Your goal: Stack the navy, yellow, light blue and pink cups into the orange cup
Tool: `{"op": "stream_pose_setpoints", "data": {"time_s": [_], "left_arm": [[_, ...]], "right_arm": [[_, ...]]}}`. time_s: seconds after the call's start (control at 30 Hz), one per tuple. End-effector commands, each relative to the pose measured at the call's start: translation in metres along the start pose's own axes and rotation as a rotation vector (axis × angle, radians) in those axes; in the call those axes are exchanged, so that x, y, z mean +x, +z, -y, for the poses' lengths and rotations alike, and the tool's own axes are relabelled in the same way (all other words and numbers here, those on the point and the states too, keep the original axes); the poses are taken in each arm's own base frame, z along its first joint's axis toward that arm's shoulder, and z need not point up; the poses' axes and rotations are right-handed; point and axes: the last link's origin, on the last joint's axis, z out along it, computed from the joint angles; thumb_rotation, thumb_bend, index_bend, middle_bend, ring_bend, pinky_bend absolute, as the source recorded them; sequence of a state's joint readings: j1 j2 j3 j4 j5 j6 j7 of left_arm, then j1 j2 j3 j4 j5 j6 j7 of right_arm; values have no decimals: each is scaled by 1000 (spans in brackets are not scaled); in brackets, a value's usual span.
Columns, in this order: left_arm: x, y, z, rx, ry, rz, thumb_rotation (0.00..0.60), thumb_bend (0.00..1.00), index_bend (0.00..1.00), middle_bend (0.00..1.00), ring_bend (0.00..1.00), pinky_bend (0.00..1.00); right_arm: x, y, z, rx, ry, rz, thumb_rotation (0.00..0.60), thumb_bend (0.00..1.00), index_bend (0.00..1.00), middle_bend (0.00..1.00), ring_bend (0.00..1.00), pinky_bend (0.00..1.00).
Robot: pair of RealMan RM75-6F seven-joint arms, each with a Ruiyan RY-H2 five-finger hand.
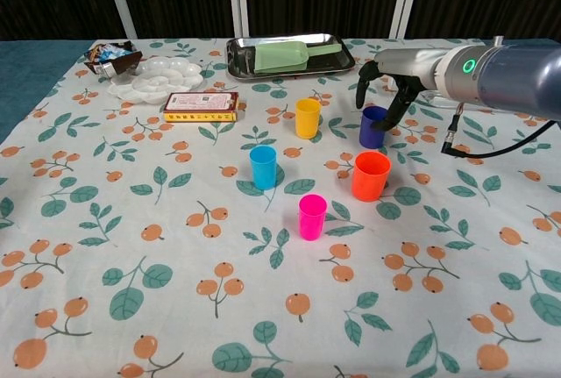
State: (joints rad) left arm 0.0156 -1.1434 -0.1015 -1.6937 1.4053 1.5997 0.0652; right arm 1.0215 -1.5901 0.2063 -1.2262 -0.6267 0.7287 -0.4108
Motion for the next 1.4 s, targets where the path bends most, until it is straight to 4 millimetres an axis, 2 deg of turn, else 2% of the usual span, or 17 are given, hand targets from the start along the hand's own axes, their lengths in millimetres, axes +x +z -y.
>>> {"op": "stream_pose_setpoints", "data": {"time_s": [0.03, 0.53, 1.0, 1.2, 1.4], "left_arm": [[0, 0, 0, 1, 0, 1, 600, 614, 190, 84, 4, 0], [-1, -1, -1, 1, 1, 9, 600, 614, 192, 84, 4, 0], [-1, -1, -1, 4, 1, 14, 600, 614, 193, 84, 4, 0], [-1, -1, -1, 6, -1, 13, 600, 614, 193, 84, 4, 0], [-1, -1, -2, 1, -2, 14, 600, 614, 193, 84, 4, 0]], "right_arm": [[-1, 0, -2, -4, -2, 5, 600, 404, 372, 0, 35, 61], [1, -1, -9, -14, -27, 21, 600, 404, 394, 0, 35, 61], [1, -2, -7, -7, -1, 22, 600, 405, 514, 0, 49, 65], [15, -9, -9, 8, 42, 34, 600, 429, 519, 0, 49, 65], [49, -34, -13, 56, 2, 67, 600, 443, 519, 0, 49, 65]]}}
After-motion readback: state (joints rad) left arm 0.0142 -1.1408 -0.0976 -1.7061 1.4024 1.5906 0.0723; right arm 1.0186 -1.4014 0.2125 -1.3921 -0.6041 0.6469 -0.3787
